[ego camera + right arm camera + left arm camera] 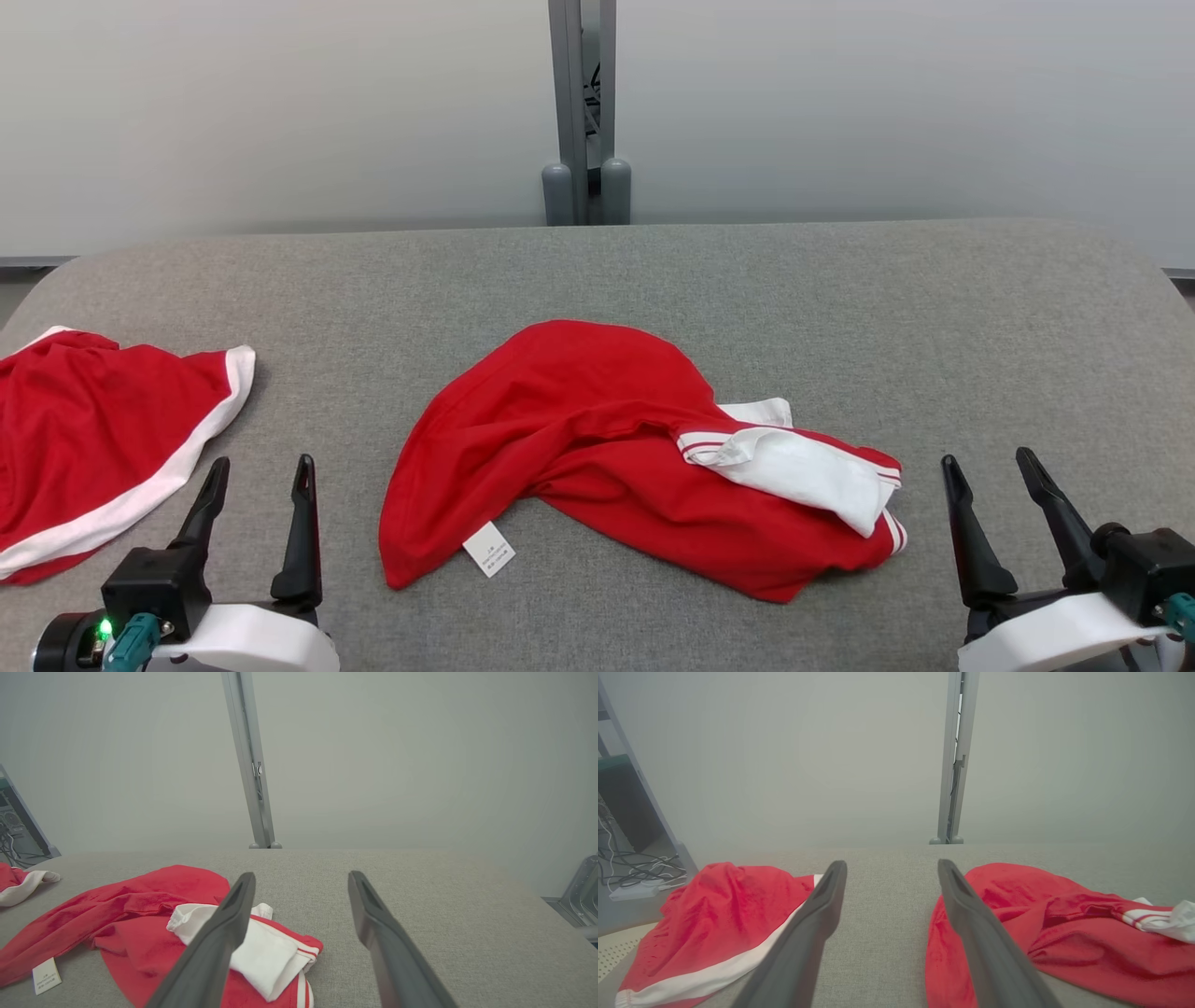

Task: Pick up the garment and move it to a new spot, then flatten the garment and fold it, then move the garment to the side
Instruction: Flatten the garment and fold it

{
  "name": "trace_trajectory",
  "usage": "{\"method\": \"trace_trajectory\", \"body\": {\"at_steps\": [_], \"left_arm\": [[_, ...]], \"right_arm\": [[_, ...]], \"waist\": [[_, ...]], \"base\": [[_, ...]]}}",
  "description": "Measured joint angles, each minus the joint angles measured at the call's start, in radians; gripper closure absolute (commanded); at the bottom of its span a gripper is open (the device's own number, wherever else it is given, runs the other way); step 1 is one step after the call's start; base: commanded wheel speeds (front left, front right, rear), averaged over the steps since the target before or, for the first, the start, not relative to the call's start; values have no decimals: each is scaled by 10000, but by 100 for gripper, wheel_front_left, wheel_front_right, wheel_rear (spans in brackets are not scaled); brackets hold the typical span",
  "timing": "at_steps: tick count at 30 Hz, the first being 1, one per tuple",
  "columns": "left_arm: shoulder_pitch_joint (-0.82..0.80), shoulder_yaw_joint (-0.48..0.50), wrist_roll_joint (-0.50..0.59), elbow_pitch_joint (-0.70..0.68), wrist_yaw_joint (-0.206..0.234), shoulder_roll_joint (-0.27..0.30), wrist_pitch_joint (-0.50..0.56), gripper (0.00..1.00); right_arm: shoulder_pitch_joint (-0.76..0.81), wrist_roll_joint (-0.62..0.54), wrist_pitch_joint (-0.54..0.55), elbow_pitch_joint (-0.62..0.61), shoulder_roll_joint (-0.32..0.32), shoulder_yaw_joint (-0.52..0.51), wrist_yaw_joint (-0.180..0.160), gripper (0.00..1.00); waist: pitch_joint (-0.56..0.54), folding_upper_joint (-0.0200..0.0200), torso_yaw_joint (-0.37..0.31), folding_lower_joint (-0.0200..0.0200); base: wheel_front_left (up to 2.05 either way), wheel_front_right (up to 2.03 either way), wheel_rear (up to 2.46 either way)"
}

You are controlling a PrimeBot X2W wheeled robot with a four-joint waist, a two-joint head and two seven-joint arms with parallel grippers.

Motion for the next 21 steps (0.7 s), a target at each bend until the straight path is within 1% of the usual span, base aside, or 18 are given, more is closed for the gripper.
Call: {"method": "trace_trajectory", "body": {"at_steps": [9, 13, 17, 21], "left_arm": [[-5, -75, -13, -38, -4, -15, 69, 0], [-92, -67, -123, 33, -163, -128, -125, 0], [-436, -128, -205, 408, -435, -299, -284, 0], [-672, -495, -435, 1340, -997, -685, -359, 0]], "right_arm": [[65, 130, 92, -86, 13, 88, 0, 0], [64, 192, 90, -98, 15, 79, 0, 0], [56, 205, 92, -111, 15, 94, 0, 0], [-3, 205, 105, -111, 19, 144, 0, 0]], "waist": [[-22, 0, 39, 0], [25, 0, 97, 0], [123, 0, 216, 0], [281, 0, 340, 0]], "base": [[0, 0, 0], [0, 0, 0], [0, 0, 0], [0, 0, 0]]}}
